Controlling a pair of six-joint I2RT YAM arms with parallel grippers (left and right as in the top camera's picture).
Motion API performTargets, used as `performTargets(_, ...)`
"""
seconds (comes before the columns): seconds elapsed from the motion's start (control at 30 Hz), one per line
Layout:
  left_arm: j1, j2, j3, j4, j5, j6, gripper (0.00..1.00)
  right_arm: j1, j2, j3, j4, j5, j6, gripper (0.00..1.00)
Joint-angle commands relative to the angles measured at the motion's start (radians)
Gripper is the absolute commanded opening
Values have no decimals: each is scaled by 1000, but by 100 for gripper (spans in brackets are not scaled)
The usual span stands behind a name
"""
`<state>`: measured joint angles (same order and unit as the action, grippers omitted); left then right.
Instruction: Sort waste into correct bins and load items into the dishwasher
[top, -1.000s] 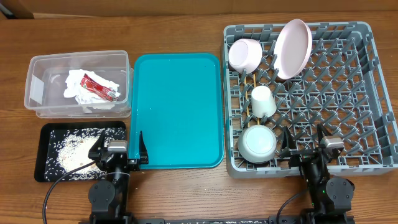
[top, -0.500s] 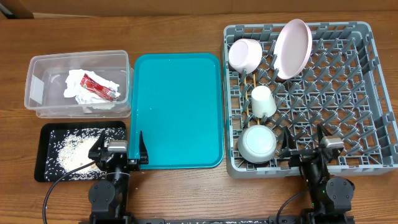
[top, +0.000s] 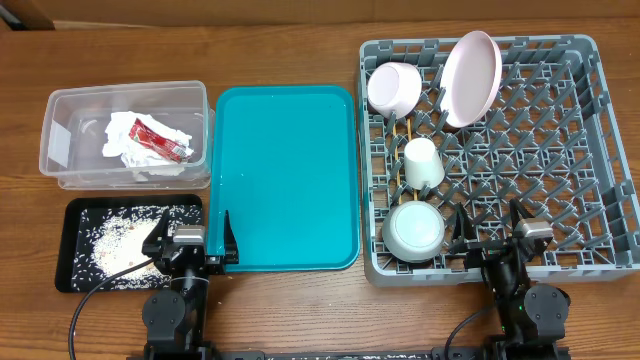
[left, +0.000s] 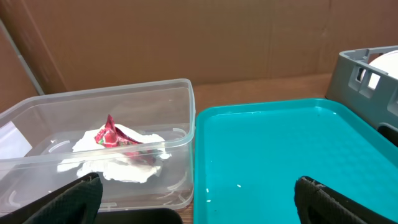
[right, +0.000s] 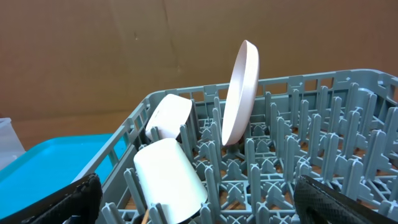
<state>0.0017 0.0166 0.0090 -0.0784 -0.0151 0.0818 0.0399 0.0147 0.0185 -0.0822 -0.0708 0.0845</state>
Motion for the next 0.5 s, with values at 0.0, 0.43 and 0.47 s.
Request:
performTargets(0.0,4,-12,-4,2,-7,19,100,-4,-11,-11,5,2,-8,100)
performTargets(0.43,4,-12,-4,2,-7,19,100,-3,-11,-11,5,-2,-85,100)
performTargets(0.47,4,-12,-4,2,-6,19,100,-3,-11,-11,5,-2,-85,100)
